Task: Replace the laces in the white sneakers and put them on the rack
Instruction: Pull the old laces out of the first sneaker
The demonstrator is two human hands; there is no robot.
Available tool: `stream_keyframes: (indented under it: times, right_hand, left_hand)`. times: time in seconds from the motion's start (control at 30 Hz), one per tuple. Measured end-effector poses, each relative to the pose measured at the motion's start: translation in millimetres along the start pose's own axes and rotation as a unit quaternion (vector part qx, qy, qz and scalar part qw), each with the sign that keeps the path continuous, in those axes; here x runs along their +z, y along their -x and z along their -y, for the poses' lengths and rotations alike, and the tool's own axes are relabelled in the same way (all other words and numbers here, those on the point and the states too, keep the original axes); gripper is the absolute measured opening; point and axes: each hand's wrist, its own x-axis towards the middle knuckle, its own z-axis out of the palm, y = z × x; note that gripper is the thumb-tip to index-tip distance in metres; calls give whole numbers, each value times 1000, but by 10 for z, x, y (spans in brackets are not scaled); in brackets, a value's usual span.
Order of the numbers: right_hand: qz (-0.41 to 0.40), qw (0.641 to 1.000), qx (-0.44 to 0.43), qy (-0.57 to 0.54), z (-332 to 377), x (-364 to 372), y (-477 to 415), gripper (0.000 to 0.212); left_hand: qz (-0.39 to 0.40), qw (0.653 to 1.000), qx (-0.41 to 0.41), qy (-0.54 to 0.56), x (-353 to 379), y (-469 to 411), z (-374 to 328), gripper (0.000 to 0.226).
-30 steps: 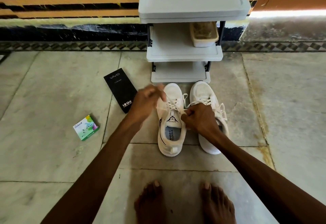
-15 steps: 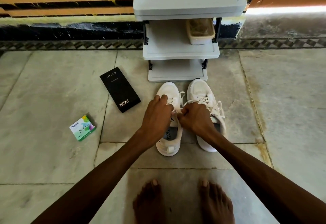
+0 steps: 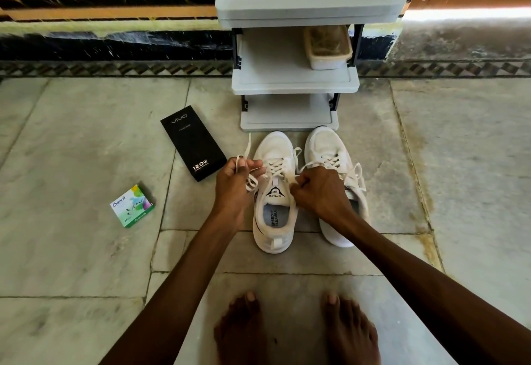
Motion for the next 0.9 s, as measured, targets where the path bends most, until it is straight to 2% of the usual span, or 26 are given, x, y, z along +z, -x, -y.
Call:
stream_keyframes:
  times: [0.07,0.1,0.17,0.23,0.3,0.33,0.4,0.5,0.57,0.63,0.67,0.73,0.8,0.9]
  right_hand:
    - [6,1000,0,-3,14,-7,7,21]
    - [8,1000,-4,-6,16,-9,16,21]
    - [10,1000,-23,-15,13,-8,60,21]
    - [6,999,-45,-10,2,5,122,18]
    - [-10,998,-65,10,-9,25,183,17]
    - [-19,997,-72,22,-20,41,205,18]
    - [-29,995,-84,37,-43,73,222,20]
    - [-39,990,-135,13,-63,43,257,19]
    - [-126,970,-192,81,-97,-3,319,20]
    - [-197,943,-177,200,-168,-23,377,25]
    - [-177,945,-133,241,-197,-21,401,36]
    - [-72,956,-34,283,-252,-21,437,62]
    - [-5,958,14,286,-304,-37,426,67]
    - [-2,960,12,279,-281,-102,369,64]
  left_hand:
    - [-14,988,-30,-151,-59,-118,37,17]
    - [-9,966,-37,-255,-91,-159,57,27]
    - [4,889,-17,-457,-134,-162,69,53]
    - [-13,797,53,-601,-114,-46,95,60]
    - [-62,727,124,-672,-58,128,118,61]
    - [-88,707,158,-683,-29,190,131,62]
    - [-104,702,199,-676,32,234,160,61]
    - [-58,713,207,-667,110,225,171,52]
    - [-52,702,217,-676,140,233,166,51]
    - [-50,695,219,-683,165,229,165,52]
    - [-50,692,218,-686,178,223,165,51]
    - [-52,681,225,-695,196,197,164,47]
    - [-50,681,232,-693,193,182,156,43]
    - [-47,693,238,-679,160,182,145,39]
